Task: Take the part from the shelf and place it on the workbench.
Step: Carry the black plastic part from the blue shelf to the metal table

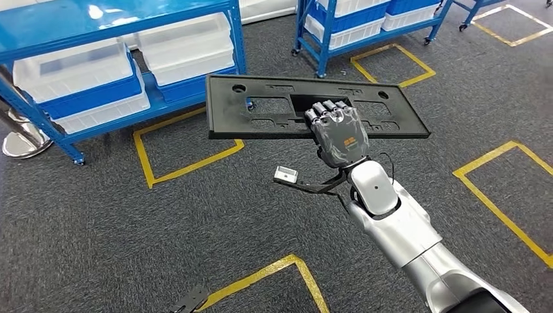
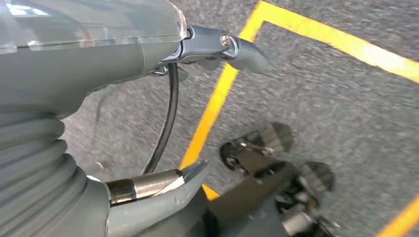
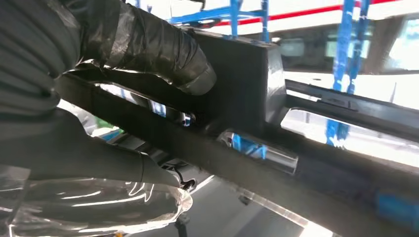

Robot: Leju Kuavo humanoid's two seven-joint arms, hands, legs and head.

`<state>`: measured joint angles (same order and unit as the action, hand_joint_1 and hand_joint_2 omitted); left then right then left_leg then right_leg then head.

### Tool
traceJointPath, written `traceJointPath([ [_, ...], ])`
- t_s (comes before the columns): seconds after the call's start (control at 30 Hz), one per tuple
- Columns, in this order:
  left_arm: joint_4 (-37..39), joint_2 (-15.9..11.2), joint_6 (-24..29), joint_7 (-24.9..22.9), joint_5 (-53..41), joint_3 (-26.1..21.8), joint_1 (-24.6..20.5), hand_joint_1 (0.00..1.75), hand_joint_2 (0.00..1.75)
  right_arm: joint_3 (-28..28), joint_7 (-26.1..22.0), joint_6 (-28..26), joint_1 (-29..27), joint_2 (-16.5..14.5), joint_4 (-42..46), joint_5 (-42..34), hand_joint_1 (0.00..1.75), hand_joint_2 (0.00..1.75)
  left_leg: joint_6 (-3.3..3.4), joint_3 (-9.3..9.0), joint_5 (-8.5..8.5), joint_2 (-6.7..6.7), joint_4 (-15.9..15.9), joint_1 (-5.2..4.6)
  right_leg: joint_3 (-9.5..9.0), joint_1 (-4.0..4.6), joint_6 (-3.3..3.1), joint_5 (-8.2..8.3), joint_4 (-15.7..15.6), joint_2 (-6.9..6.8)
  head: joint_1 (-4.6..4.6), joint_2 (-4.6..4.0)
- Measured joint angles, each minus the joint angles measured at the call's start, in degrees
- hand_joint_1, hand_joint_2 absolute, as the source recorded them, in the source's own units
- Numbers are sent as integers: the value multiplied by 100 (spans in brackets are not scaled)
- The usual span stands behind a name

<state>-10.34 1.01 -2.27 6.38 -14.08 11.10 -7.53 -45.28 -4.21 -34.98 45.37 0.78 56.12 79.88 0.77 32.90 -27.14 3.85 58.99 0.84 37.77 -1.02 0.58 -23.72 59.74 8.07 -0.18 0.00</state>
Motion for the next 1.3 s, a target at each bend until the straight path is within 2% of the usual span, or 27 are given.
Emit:
traceJointPath([
  [0.03, -1, -1, -1, -5, -11, 0, -2, 0, 175, 21, 5, -11, -34, 19, -9, -2, 175, 175, 36, -17, 32, -76, -48, 9, 21, 13, 35, -12, 15, -63, 6, 0],
  [0.07, -1, -3, -3, -8, -21, 0, -6, 0, 175, 43, 11, -22, -57, 38, -19, -3, 175, 175, 81, -34, 63, -159, -98, 19, 76, 32, 63, -85, 116, -209, 17, 0],
  [0.13, -1, -11, -10, -22, -41, 0, -3, 0, 175, 91, 25, -55, -81, 62, -41, -5, 175, 175, 144, -46, 96, -331, -153, 9, 342, 52, 103, -411, 677, -595, 41, 0],
  [0.2, 0, -20, -16, -37, -67, 2, 19, 0, 175, 125, 42, -81, -126, 80, -67, -6, 175, 175, 163, -36, 91, -501, -149, -7, 675, 25, 141, -721, 1402, -742, 50, 0],
  [0.23, 0, -24, -17, -41, -83, 3, 27, 0, 175, 134, 50, -90, -160, 93, -81, -6, 175, 175, 162, -34, 86, -584, -144, -10, 736, 7, 159, -741, 1559, -764, 50, 0],
  [0.27, -1, -25, -20, -42, -101, 7, 31, 0, 175, 144, 60, -96, -192, 111, -95, -6, 175, 175, 156, -35, 80, -662, -137, -10, 681, -10, 173, -661, 1495, -788, 50, 0],
  [0.33, -2, -25, -24, -34, -140, 16, 29, 0, 175, 189, 77, -103, -227, 148, -114, -6, 175, 175, 124, -39, 52, -802, -106, -14, 259, -21, 173, -327, 760, -954, 51, 0],
  [0.4, -2, -28, -32, -8, -179, 26, 29, 0, 175, 259, 91, -121, -232, 171, -118, -5, 175, 175, 67, -37, 12, -914, -63, -45, -93, 29, 110, -135, 108, -1179, 48, 0],
  [0.43, -2, -30, -41, 7, -201, 29, 27, 0, 175, 290, 101, -131, -237, 185, -118, 0, 175, 175, 36, -40, -1, -967, -53, -64, -142, 57, 70, -124, -8, -1228, 46, 0],
  [0.5, -2, -7, -71, 44, -303, 60, 25, 0, 175, 345, 177, -144, -264, 225, -118, 60, 175, 175, -21, -65, -12, -1076, -68, -74, -127, 72, -5, -107, -31, -1104, 42, 0],
  [0.53, -2, 17, -66, 57, -370, 93, 24, 0, 175, 379, 241, -147, -285, 248, -117, 110, 175, 175, -53, -74, -43, -1063, -58, -68, -134, 56, -39, -90, -56, -1043, 42, 0],
  [0.6, -2, 148, 78, 71, -535, 194, 67, 0, 175, 450, 382, -162, -331, 289, -108, 230, 175, 175, -95, 20, -258, -822, 198, -43, -155, 15, -107, -51, -109, -923, 39, 0],
  [0.67, -1, 369, 348, 72, -690, 334, 168, 0, 175, 532, 476, -206, -440, 347, -70, 327, 175, 175, -106, 332, -635, -524, 914, -25, -156, 10, -136, -36, -119, -793, 38, 0],
  [0.7, -1, 473, 444, 73, -750, 409, 225, 0, 175, 574, 499, -229, -520, 386, -49, 361, 175, 175, -108, 507, -771, -464, 1293, -22, -152, 14, -140, -35, -114, -716, 38, 0],
  [0.73, -1, 571, 496, 79, -788, 475, 276, 0, 175, 614, 509, -245, -605, 426, -31, 381, 175, 175, -108, 624, -811, -438, 1535, -21, -149, 18, -141, -36, -106, -630, 39, 0],
  [0.77, -1, 640, 513, 84, -813, 528, 307, 0, 175, 648, 512, -251, -672, 462, -19, 395, 175, 175, -104, 645, -734, -427, 1555, -19, -146, 21, -141, -36, -96, -543, 40, 0],
  [0.83, -1, 731, 518, 91, -831, 597, 333, 0, 175, 695, 515, -252, -749, 507, 10, 412, 175, 175, -77, 400, -335, -318, 986, -11, -139, 17, -135, -39, -64, -364, 39, 0],
  [0.9, 0, 758, 493, 100, -832, 644, 330, 0, 175, 725, 515, -251, -761, 522, 50, 420, 175, 175, -28, 101, -71, -50, 306, 1, -106, 17, -93, -35, -22, -201, 43, 0],
  [0.93, 1, 764, 472, 110, -832, 662, 329, 0, 175, 741, 515, -249, -762, 530, 68, 422, 175, 175, -6, 23, -36, 45, 120, -2, -74, 4, -53, -21, -12, -124, 45, 0],
  [0.97, 1, 768, 448, 122, -833, 675, 325, 0, 175, 762, 515, -246, -768, 540, 83, 424, 175, 175, 16, 1, -55, 67, 63, -11, -42, -10, -4, 3, -16, -53, 44, 0],
  [1.0, 1, 776, 430, 134, -834, 691, 317, 0, 175, 790, 513, -244, -779, 562, 95, 426, 175, 175, 40, -11, -42, 11, 23, -19, -15, -25, 47, 34, -31, 17, 44, 0],
  [1.03, 0, 793, 419, 142, -835, 706, 309, 0, 175, 819, 509, -241, -795, 593, 104, 426, 175, 175, 76, -20, -9, -60, -2, -18, 8, -37, 85, 44, -30, 25, 44, 0],
  [1.1, -1, 837, 414, 151, -830, 727, 299, 0, 175, 872, 496, -232, -796, 642, 119, 430, 175, 175, 162, -47, 57, -208, -89, -7, 120, -12, 134, -90, 172, -243, 65, 0],
  [1.17, -1, 870, 416, 150, -820, 733, 310, 0, 175, 908, 487, -220, -777, 655, 127, 434, 175, 175, 214, -54, 81, -365, -128, -21, 409, 1, 170, -435, 799, -625, 88, 0],
  [1.23, 0, 880, 417, 139, -804, 734, 342, 0, 175, 941, 485, -214, -797, 678, 126, 434, 175, 175, 225, -43, 76, -531, -124, -37, 677, -28, 212, -669, 1407, -749, 92, 0],
  [1.27, 1, 881, 417, 130, -790, 733, 356, 0, 175, 960, 485, -215, -818, 697, 126, 434, 175, 175, 221, -40, 72, -607, -119, -40, 683, -45, 228, -649, 1461, -773, 92, 0],
  [1.3, 1, 881, 417, 121, -775, 731, 362, 0, 175, 979, 485, -216, -834, 715, 126, 436, 175, 175, 213, -38, 63, -679, -109, -40, 572, -61, 240, -535, 1290, -805, 92, 0],
])
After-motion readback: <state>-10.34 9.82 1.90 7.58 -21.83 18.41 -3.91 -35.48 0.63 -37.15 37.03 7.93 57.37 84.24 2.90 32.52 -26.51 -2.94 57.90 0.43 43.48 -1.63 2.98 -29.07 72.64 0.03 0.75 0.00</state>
